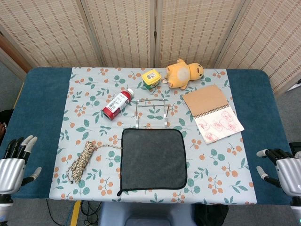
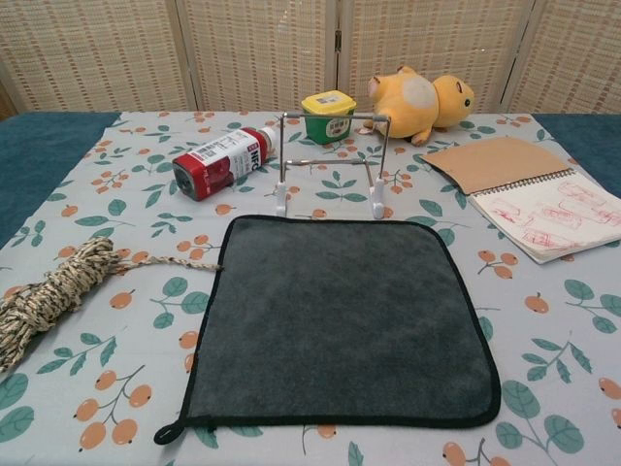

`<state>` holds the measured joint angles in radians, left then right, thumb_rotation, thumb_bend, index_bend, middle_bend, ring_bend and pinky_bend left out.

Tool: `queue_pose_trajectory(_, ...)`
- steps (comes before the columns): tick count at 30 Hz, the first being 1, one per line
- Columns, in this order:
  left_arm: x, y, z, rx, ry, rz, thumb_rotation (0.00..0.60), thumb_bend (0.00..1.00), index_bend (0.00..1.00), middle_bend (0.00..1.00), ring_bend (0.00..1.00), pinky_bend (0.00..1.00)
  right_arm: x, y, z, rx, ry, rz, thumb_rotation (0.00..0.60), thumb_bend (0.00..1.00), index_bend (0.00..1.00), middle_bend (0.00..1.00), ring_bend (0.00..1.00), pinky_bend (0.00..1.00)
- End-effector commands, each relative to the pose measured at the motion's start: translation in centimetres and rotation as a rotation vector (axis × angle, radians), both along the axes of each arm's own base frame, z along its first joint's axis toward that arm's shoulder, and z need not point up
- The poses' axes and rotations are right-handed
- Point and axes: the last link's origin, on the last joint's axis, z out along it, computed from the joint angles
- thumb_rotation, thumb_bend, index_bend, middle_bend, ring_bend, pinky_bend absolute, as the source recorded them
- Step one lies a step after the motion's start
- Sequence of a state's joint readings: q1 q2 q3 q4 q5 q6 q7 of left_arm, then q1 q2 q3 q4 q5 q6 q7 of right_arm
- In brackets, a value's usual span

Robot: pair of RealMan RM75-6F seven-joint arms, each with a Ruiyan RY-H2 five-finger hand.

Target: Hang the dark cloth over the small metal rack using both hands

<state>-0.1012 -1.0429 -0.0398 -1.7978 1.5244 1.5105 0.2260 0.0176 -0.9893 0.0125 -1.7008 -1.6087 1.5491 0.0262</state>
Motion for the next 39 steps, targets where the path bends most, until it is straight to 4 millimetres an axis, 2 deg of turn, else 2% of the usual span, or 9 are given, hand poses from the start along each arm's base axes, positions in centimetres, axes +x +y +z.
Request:
queue_pose_trajectory(1,0.0,0.0,0.0,-0.001,0.0,-0.003,0.6,0.25,0.0,0.0,0.0,0.0,0.0,0.0,0.1,-0.004,-0.001,0.002,0.6,0.29,0.38,0.45,0.34,0.46)
queue_pose_trajectory(13,0.2,0.1,0.1,-0.011,-0.002,-0.043,0.6,0.25,0.01,0.0,0.0,0.0,0.5,0.1,0.5,-0.029,-0.005,0.04,0.6,0.29,0.38,0.45,0.34,0.46)
queue_pose_trajectory(17,0.4,0.3,0.1,-0.024,-0.005,-0.09,0.6,0.25,0.06,0.03,0.07,0.1,0.8,0.2,0.4,-0.02,-0.003,0.056,0.6,0.29,0.37,0.45,0.34,0.46)
queue_pose_trajectory(20,0.8,0.5,-0.1,-0.05,-0.016,-0.136,0.6,0.25,0.1,0.11,0.15,0.17,1.2,0.2,0.3,-0.01,-0.003,0.076,0.6,0.29,0.36,0.45,0.34,0.46)
queue_pose_trajectory(22,1.1,0.6,-0.3,-0.082,-0.021,-0.176,0.6,0.25,0.12,0.18,0.21,0.25,1.4,0.2,0.2,-0.001,-0.001,0.089,0.6,0.29,0.36,0.46,0.35,0.46)
queue_pose_trajectory(24,1.4,0.8,-0.6,-0.114,-0.024,-0.205,0.6,0.25,0.15,0.26,0.29,0.38,1.6,0.3,0.0,0.015,0.002,0.097,0.6,0.29,0.36,0.48,0.37,0.48)
queue_pose_trajectory(33,3.5,1.9,-3.0,-0.28,0.01,-0.376,0.6,0.25,0.28,0.64,0.63,0.8,3.4,0.1,-1.4,0.121,0.041,0.172,0.6,0.29,0.36,0.65,0.6,0.72)
queue_pose_trajectory(37,4.9,2.4,-4.8,-0.351,0.027,-0.433,0.6,0.25,0.29,0.75,0.72,0.89,4.0,0.1,-2.3,0.176,0.054,0.198,0.6,0.29,0.36,0.74,0.68,0.8)
queue_pose_trajectory(39,5.5,2.6,-5.7,-0.383,0.028,-0.46,0.6,0.25,0.31,0.85,0.8,0.93,4.2,0.1,-2.8,0.206,0.06,0.205,0.6,0.27,0.36,0.79,0.74,0.83)
